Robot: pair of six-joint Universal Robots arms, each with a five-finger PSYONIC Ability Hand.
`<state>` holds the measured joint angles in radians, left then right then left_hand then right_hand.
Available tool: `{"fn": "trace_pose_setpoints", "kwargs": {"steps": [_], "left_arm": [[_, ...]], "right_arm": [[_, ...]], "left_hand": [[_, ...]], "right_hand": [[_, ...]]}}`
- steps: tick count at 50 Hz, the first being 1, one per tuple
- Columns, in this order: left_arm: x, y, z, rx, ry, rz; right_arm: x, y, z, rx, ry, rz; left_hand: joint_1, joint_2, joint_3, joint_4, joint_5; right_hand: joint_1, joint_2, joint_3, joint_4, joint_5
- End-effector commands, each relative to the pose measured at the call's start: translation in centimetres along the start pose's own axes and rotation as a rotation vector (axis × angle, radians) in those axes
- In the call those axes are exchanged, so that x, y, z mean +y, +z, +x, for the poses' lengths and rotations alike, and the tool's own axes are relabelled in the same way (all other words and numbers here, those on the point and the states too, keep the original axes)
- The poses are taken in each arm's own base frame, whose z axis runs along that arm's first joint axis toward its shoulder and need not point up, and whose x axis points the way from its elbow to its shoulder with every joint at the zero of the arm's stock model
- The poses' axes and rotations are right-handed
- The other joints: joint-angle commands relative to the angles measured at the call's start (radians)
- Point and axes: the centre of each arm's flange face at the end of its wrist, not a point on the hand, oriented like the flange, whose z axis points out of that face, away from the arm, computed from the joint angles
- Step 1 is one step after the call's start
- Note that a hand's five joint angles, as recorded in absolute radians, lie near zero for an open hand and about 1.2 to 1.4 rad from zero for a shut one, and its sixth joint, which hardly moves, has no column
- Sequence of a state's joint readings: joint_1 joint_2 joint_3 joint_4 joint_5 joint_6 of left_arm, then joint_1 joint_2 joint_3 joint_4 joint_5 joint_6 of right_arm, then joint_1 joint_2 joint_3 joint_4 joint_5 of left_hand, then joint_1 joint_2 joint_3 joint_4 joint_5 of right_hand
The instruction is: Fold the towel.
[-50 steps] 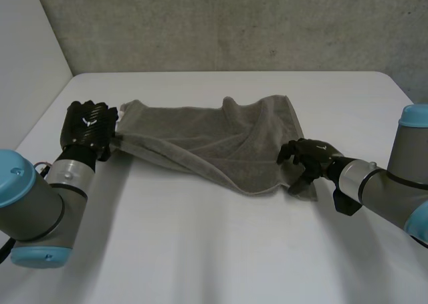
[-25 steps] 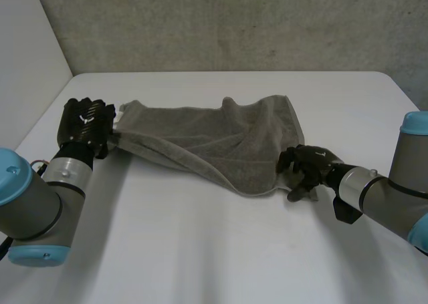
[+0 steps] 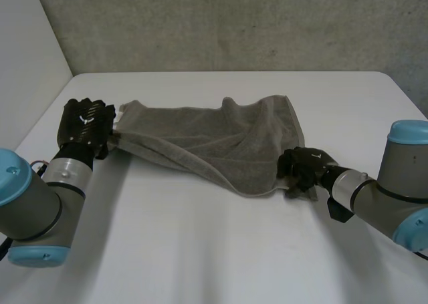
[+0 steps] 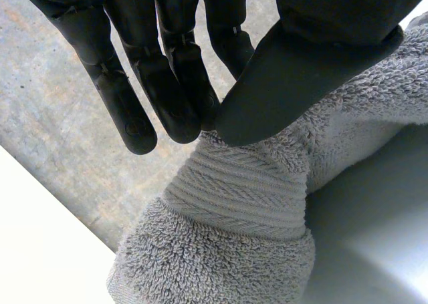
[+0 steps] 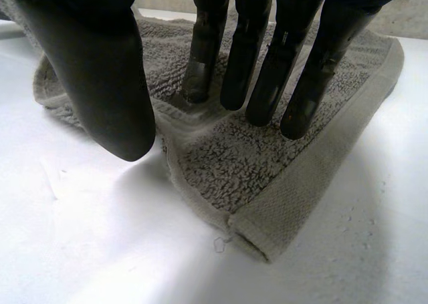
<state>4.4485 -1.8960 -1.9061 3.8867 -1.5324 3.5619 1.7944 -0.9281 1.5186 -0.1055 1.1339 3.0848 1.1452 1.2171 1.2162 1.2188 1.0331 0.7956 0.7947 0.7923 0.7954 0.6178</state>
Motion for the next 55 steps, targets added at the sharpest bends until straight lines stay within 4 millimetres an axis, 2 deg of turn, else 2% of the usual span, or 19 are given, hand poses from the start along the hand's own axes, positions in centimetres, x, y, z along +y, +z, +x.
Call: {"fn": "trace_pose_setpoints", "kwargs": {"steps": [1,7,9,10,11,16,18,19,22,26,30,40,41,42,43,44,48,50,55], "left_arm": [[0.0,0.0,0.0,0.000,0.000,0.000],[0.0,0.0,0.0,0.001,0.000,-0.002],[0.0,0.0,0.0,0.002,0.000,-0.001],[0.0,0.0,0.0,0.002,0.000,-0.001],[0.0,0.0,0.1,0.004,0.000,0.000],[0.0,-0.1,0.1,0.006,-0.001,-0.006],[0.0,-0.2,0.2,0.009,-0.001,-0.008],[0.0,-0.2,0.2,0.009,-0.001,-0.008],[0.3,-0.9,0.8,0.030,0.002,-0.022],[0.6,-1.7,1.5,0.061,0.003,-0.045],[0.7,-3.2,2.6,0.126,0.003,-0.089],[1.5,-6.9,3.1,0.233,0.002,-0.298],[1.7,-7.5,3.2,0.254,0.004,-0.342],[1.7,-7.5,3.2,0.254,0.004,-0.343],[1.7,-8.1,3.3,0.276,0.011,-0.379],[1.5,-8.4,3.2,0.296,0.027,-0.408],[0.4,-8.2,2.6,0.298,0.056,-0.406],[-1.4,-6.8,1.5,0.256,0.062,-0.336],[-3.6,-4.5,0.3,0.201,0.064,-0.248]], "right_arm": [[0.0,0.5,0.5,0.021,-0.001,0.003],[0.1,0.6,0.4,0.020,-0.002,0.003],[0.1,0.7,0.5,0.020,-0.002,0.003],[0.1,0.7,0.5,0.020,-0.002,0.003],[0.1,0.8,0.6,0.023,-0.002,0.005],[-0.8,0.5,1.1,0.035,-0.004,0.029],[-3.4,-0.7,0.8,0.038,-0.037,0.096],[-3.4,-0.8,0.8,0.038,-0.037,0.097],[-6.6,-3.3,0.2,0.037,-0.104,0.159],[-6.7,-4.8,-0.3,0.026,-0.198,0.128],[-6.4,-7.0,1.6,0.105,-0.348,0.075],[-4.2,-7.4,2.4,0.113,-0.400,0.003],[-3.9,-7.2,2.5,0.110,-0.394,-0.006],[-3.9,-7.2,2.5,0.110,-0.394,-0.006],[-3.6,-7.0,2.7,0.107,-0.386,-0.015],[-3.4,-6.9,2.7,0.102,-0.383,-0.021],[-2.8,-6.7,2.7,0.093,-0.375,-0.033],[-2.6,-6.6,2.7,0.092,-0.373,-0.037],[-2.1,-6.5,2.7,0.089,-0.370,-0.040]], "left_hand": [[0.251,0.179,0.180,0.177,0.189],[0.251,0.179,0.180,0.177,0.189],[0.251,0.179,0.180,0.177,0.189],[0.251,0.179,0.180,0.177,0.189],[0.251,0.179,0.180,0.177,0.189],[0.251,0.179,0.180,0.177,0.189],[0.251,0.179,0.180,0.177,0.189],[0.251,0.179,0.180,0.177,0.189],[0.251,0.179,0.180,0.177,0.189],[0.251,0.179,0.180,0.177,0.189],[0.251,0.179,0.180,0.177,0.189],[0.251,0.179,0.180,0.177,0.189],[-0.089,-0.160,-0.160,-0.162,-0.151],[-0.092,-0.164,-0.163,-0.166,-0.154],[-0.537,-0.609,-0.608,-0.610,-0.599],[-0.820,-0.892,-0.891,-0.894,-0.883],[-0.917,-0.989,-0.988,-0.991,-0.979],[-0.908,-0.980,-0.979,-0.982,-0.971],[-0.873,-0.945,-0.944,-0.947,-0.935]], "right_hand": [[0.009,0.009,0.012,0.009,0.012],[0.144,0.145,0.147,0.144,0.147],[0.383,0.384,0.387,0.383,0.386],[0.384,0.385,0.388,0.385,0.388],[0.598,0.599,0.602,0.599,0.602],[0.601,0.602,0.604,0.601,0.604],[0.601,0.602,0.604,0.601,0.604],[0.601,0.602,0.604,0.601,0.604],[0.601,0.602,0.604,0.601,0.604],[0.601,0.602,0.604,0.601,0.604],[0.601,0.602,0.604,0.601,0.604],[0.601,0.602,0.604,0.601,0.604],[0.601,0.602,0.604,0.601,0.604],[0.601,0.602,0.604,0.601,0.604],[0.601,0.602,0.604,0.601,0.604],[0.601,0.602,0.604,0.601,0.604],[0.601,0.602,0.604,0.601,0.604],[0.601,0.602,0.604,0.601,0.604],[0.601,0.602,0.604,0.601,0.604]]}}
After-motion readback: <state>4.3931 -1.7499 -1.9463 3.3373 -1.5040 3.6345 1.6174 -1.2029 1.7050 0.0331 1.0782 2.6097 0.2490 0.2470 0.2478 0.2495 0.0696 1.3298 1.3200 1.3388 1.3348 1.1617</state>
